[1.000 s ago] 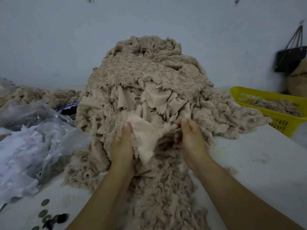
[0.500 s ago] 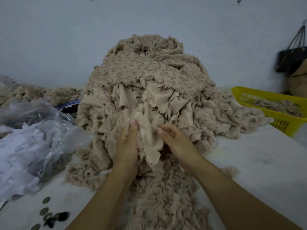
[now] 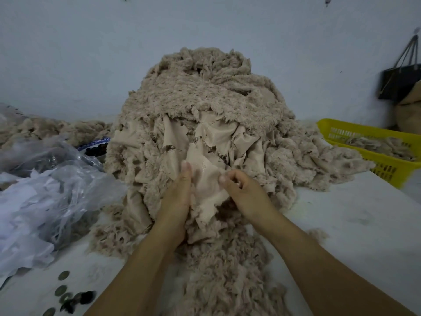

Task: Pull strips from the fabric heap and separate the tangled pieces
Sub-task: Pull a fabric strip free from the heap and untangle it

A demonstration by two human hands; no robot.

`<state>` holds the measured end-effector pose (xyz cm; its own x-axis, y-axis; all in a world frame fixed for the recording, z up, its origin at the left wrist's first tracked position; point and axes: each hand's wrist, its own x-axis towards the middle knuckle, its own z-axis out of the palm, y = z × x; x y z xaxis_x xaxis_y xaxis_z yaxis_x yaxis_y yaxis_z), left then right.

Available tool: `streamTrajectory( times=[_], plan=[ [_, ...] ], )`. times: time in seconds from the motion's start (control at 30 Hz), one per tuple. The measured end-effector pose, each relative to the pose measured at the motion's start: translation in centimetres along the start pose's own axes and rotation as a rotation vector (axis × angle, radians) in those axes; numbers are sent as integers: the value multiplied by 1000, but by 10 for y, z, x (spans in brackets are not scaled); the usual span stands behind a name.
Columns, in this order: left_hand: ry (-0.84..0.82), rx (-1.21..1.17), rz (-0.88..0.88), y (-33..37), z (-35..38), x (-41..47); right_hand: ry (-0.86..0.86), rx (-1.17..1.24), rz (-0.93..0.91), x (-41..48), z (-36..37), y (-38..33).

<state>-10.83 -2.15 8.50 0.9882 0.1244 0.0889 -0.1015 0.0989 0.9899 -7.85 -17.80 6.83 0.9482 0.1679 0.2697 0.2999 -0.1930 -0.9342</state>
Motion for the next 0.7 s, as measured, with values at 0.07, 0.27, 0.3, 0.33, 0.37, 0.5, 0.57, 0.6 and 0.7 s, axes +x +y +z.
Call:
streamTrajectory(
  times=[0.07,0.27,0.3,0.33,0.37,0.5,0.57,0.6,0.7],
  plan=[
    [-104,122,22,0,2,-2,29,13,-14,0,-1,-2],
    [-135,-18,-5,-1,2,-3,-15,-254,-97,0,1,-4],
    [-124,-1,21,-2,3,-4,13,-319,-128,1,1,-4],
    [-131,30,58,-2,4,-4,50,-350,-154,2,2,-5],
    [-146,65,96,-2,5,-5,85,-364,-173,2,4,-6],
    [-241,207,189,3,11,-10,158,-320,-23,4,7,-3],
    [-285,292,234,5,16,-15,213,-169,195,8,-10,2],
    [-275,304,240,6,18,-16,237,-227,237,8,-21,4],
    [-86,127,135,6,17,-14,281,-399,144,10,-37,7]
  ],
)
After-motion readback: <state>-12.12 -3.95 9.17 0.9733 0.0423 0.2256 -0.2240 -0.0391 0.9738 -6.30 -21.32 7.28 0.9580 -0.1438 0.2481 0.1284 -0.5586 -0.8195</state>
